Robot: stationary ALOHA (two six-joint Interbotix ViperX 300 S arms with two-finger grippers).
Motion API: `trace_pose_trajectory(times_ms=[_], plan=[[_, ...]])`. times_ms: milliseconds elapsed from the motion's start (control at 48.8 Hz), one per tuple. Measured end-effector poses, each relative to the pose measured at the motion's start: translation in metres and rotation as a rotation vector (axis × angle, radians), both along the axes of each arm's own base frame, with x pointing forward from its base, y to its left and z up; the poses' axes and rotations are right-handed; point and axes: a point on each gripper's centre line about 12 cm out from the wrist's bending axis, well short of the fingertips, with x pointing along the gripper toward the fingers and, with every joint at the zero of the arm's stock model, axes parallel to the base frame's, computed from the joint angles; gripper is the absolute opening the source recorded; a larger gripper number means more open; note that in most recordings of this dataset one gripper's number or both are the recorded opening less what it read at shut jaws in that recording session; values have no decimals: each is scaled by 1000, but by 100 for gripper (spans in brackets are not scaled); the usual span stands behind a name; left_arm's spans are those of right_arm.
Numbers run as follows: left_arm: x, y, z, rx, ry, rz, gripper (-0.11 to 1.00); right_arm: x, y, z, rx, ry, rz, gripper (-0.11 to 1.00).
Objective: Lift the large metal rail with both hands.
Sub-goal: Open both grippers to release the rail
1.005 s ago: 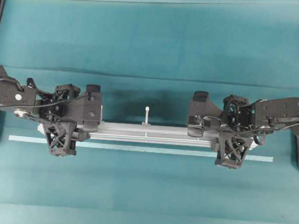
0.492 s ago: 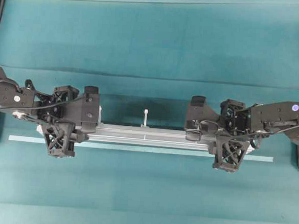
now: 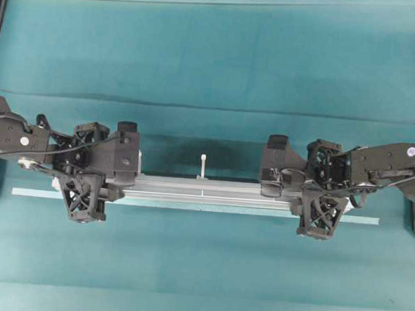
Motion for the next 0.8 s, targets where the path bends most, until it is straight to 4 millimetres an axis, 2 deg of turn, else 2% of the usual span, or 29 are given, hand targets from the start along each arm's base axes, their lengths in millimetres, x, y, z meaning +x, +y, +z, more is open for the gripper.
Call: trace_pose_trajectory(times_ms=[800], plan=[[-4,-1,-6,0,-70,-12,36,-2,1,-1,2,-17,-4,39]])
